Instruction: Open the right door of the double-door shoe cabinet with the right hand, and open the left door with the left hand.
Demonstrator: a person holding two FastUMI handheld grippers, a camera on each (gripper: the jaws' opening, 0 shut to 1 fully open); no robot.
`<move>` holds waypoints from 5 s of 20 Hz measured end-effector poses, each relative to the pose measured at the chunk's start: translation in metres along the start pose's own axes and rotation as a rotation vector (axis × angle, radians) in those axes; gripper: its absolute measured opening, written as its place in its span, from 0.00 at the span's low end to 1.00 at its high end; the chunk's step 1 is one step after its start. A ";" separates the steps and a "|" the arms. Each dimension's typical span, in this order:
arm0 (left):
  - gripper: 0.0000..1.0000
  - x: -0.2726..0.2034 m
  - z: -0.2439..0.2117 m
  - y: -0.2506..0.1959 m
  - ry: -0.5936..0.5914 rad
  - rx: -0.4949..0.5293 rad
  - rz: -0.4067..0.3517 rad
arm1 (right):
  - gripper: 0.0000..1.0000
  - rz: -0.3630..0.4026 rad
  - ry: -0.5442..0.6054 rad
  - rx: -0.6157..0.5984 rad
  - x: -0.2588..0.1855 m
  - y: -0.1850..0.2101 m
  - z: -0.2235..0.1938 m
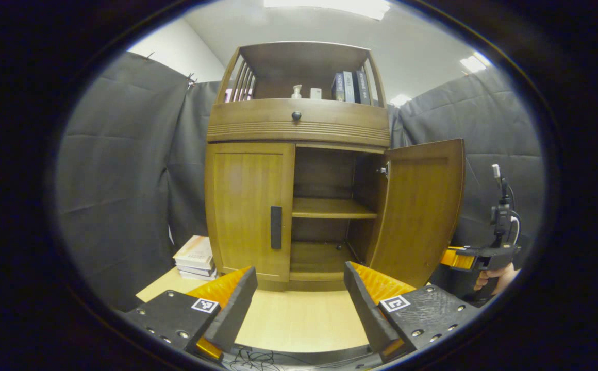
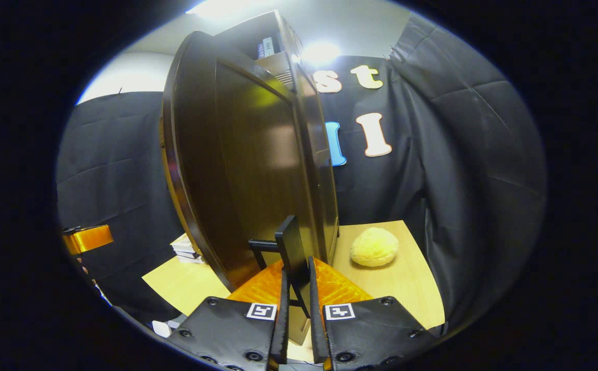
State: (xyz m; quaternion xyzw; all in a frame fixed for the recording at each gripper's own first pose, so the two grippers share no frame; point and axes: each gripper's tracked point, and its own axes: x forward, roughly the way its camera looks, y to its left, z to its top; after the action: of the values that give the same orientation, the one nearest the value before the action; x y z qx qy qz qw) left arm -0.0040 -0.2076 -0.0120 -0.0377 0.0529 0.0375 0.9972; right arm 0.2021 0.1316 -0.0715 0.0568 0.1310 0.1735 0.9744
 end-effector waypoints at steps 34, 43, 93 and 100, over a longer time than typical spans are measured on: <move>0.99 0.258 0.001 0.076 -0.044 0.051 -0.130 | 0.98 -0.553 -0.251 0.022 -0.121 0.011 0.033; 0.83 0.312 -0.003 0.061 -0.061 0.056 -0.172 | 0.98 -0.615 -0.244 0.000 -0.127 0.045 0.034; 0.17 0.175 -0.028 0.138 -0.063 0.047 -0.121 | 0.98 -0.236 -0.183 0.006 -0.030 0.123 0.014; 0.17 0.139 -0.030 0.183 -0.077 0.028 -0.060 | 0.98 -0.150 -0.156 0.004 -0.008 0.149 0.007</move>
State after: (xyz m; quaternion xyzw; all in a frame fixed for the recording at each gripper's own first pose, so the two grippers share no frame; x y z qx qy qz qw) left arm 0.1160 -0.0181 -0.0695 -0.0240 0.0136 0.0082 0.9996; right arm 0.1490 0.2671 -0.0395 0.0619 0.0588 0.0949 0.9918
